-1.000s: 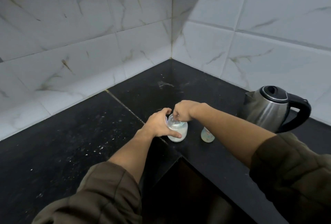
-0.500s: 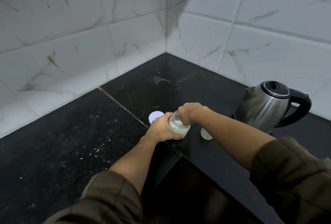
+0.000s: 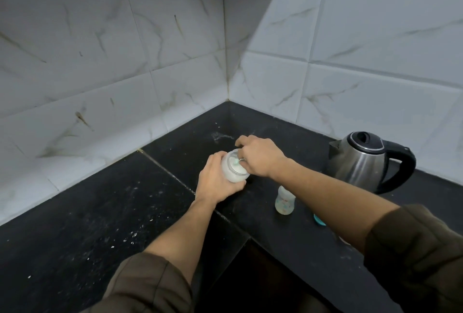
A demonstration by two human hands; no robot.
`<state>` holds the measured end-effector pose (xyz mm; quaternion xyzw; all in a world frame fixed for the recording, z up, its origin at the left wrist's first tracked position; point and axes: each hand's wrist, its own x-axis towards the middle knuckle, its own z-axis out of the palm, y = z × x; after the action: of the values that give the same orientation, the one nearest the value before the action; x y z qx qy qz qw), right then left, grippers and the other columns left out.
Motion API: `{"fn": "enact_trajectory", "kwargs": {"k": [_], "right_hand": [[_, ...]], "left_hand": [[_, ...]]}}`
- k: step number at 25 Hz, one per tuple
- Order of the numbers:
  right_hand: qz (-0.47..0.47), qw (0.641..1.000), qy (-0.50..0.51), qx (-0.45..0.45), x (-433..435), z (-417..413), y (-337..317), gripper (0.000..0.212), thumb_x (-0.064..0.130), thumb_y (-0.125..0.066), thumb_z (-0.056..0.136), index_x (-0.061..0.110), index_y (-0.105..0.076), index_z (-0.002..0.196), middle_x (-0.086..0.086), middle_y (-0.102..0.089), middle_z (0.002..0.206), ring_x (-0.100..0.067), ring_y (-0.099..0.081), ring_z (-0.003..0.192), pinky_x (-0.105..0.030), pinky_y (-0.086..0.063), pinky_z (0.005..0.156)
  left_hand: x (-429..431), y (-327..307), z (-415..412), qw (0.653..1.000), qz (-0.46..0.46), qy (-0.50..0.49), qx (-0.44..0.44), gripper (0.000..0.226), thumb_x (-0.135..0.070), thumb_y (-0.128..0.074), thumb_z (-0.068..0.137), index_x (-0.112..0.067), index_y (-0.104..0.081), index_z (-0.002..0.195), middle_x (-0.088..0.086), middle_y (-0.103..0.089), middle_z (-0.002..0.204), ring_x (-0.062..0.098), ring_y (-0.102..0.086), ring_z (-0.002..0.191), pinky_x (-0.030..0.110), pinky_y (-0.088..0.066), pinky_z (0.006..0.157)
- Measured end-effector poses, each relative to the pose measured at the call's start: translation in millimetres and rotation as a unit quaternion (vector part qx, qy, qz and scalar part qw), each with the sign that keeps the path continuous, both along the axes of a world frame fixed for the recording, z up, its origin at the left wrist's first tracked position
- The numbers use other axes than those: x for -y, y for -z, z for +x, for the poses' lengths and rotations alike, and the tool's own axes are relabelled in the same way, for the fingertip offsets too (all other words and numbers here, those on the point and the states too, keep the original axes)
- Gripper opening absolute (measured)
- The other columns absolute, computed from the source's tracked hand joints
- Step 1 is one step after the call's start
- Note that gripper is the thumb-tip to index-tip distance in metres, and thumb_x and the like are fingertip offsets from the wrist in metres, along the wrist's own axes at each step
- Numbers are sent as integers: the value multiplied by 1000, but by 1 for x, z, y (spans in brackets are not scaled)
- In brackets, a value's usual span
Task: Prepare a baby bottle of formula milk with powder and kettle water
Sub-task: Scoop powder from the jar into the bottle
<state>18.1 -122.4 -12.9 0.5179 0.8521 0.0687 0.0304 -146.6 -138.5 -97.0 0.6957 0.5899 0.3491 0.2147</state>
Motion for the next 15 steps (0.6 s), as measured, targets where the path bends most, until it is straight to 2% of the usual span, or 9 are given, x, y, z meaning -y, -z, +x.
{"fn": "enact_trajectory", "kwargs": {"k": [2,5,7,9,11,13,15], "right_hand": [[6,1000,14,-4,1,1,-1,29,26,-59,102,12,-76,121,-1,-50,151,-26,-55,122,-41,-53,79],[-31,992,69,-99,0,5,-1,22,25,-67,96,11,-76,110,-1,-55,146,-27,-61,114,-38,-50,77],[-58,979,111,-162,-1,7,-1,18,25,-71,90,10,-72,100,-3,-66,128,-27,-66,101,-36,-52,74],[-82,963,145,-212,-4,10,-2,15,21,-73,85,7,-69,80,-7,-71,99,-25,-66,83,-33,-49,64],[-114,940,172,-272,-3,13,-5,24,16,-71,81,10,-59,61,-9,-60,72,-23,-56,67,-32,-43,57],[-133,908,196,-345,-3,18,-10,24,13,-69,81,11,-60,59,-6,-57,63,-25,-59,64,-36,-54,61],[-144,872,223,-412,-4,24,-13,23,15,-72,84,12,-68,62,-1,-63,66,-25,-69,71,-38,-66,68]], "left_hand": [[0,-7,3,1000,22,-1,-10,82,-60,-84,51,-42,-45,121,-20,-52,117,6,-60,97,25,-48,81],[3,-14,8,999,42,-5,-15,81,-60,-84,51,-44,-45,120,-20,-53,117,6,-61,96,23,-45,78],[4,-16,10,999,45,-10,-14,80,-60,-84,51,-44,-45,119,-20,-53,115,5,-61,95,23,-46,79],[4,-15,12,999,41,-14,-20,82,-60,-83,50,-41,-46,121,-20,-53,116,6,-61,97,23,-47,81],[3,-15,13,999,30,-20,-25,84,-60,-83,50,-39,-48,123,-19,-54,116,5,-60,98,24,-47,83],[2,-15,14,999,17,-30,-28,85,-59,-82,48,-38,-48,123,-19,-54,115,5,-59,98,26,-49,84],[2,-16,16,999,2,-42,-26,87,-60,-82,46,-37,-48,122,-19,-57,113,7,-61,98,27,-48,84]]}}
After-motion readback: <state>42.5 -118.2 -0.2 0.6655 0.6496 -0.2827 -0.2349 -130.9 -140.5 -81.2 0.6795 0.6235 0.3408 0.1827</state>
